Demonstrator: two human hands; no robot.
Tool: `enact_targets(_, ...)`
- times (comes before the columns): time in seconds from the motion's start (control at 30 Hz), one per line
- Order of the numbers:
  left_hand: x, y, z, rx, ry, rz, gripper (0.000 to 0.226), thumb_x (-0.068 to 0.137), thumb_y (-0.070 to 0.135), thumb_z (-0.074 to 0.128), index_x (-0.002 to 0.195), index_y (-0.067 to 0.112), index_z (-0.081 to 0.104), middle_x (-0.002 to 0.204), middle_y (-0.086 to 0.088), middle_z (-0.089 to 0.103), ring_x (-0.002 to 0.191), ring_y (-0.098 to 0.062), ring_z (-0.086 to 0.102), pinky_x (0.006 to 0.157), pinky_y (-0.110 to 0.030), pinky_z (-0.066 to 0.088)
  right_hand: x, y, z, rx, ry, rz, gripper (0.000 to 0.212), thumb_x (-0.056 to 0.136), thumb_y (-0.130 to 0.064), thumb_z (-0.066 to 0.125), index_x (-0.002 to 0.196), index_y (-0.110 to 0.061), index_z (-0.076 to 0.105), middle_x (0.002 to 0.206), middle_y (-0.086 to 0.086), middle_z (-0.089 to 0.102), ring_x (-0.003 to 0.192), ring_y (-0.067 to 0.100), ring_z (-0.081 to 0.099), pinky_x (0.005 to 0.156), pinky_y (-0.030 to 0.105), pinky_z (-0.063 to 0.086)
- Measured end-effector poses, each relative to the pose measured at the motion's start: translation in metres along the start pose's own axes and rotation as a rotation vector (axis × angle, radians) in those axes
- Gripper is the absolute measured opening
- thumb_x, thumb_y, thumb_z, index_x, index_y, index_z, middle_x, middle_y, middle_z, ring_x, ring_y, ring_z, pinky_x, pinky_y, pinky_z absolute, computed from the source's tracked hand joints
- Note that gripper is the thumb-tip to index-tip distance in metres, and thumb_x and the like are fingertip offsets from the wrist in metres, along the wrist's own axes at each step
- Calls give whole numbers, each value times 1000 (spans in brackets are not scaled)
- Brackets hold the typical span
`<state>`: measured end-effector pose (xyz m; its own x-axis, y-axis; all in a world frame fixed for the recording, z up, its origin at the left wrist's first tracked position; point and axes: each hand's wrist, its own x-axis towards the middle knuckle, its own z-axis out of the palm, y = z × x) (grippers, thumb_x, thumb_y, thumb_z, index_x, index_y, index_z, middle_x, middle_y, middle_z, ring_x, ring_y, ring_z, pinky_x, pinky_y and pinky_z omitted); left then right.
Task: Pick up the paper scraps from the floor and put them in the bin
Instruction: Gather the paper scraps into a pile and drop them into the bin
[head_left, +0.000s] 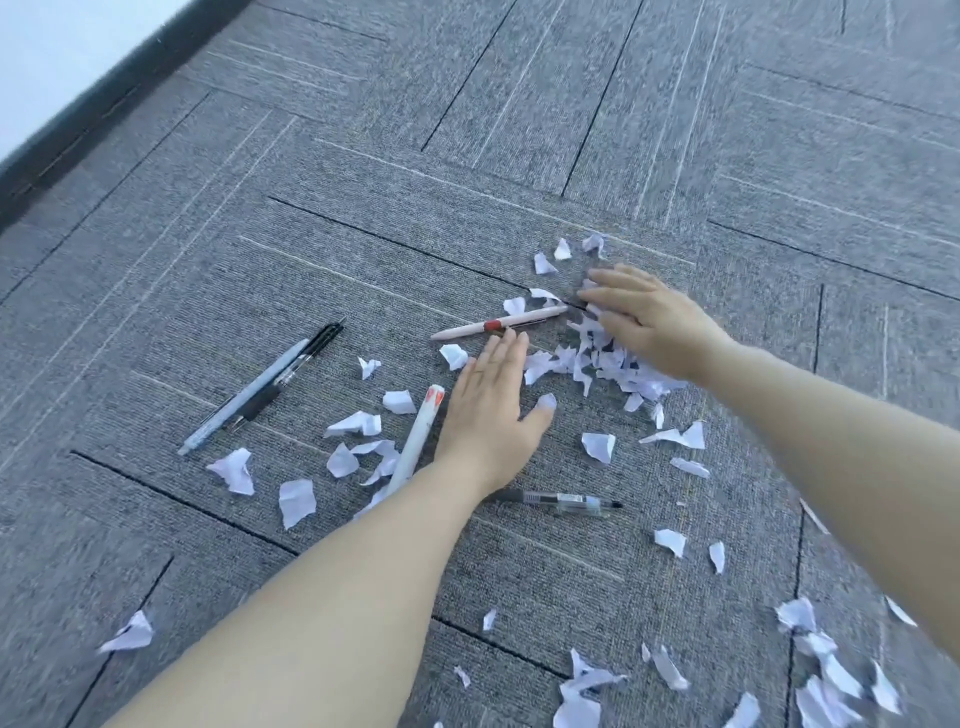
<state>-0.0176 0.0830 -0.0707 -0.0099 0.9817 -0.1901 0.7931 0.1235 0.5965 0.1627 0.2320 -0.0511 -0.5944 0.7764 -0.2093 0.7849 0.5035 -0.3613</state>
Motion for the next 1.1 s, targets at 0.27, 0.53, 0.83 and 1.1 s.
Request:
enact_targets(0.27,16,24,4,-35,-98,114,65,97,35,36,151,24,2,159,7,0,144,-7,-5,117,-32,-7,-140,-30,42,310,200,40,44,95,-47,41,136,-36,50,148,-19,37,139,3,30,113,43,27)
enact_targets(0.53,-19,65,31,-477,-166,194,44,96,9,41,138,21,47,146,5,41,134,-2,31,114,-25,23,-130,4,36,285,186,200,61,89,-63,30,142,-35,44,156,-13,29,148,12,6,120,47,7)
enact_targets(0.83,-45,103,51,-135,-406,278,57,96,12,38,150,13,18,157,1,16,143,-8,7,114,-21,5,-216,-5,67,409,323,84,18,91,-16,59,105,-13,70,133,-15,51,133,8,42,110,37,37)
enact_targets(1.1,-98,130,76,-55,-226,360,55,98,32,37,150,23,19,157,8,11,144,-7,0,119,-34,7,-271,12,61,384,528,397,28,92,-40,48,113,-28,62,140,-9,49,137,15,35,112,46,27)
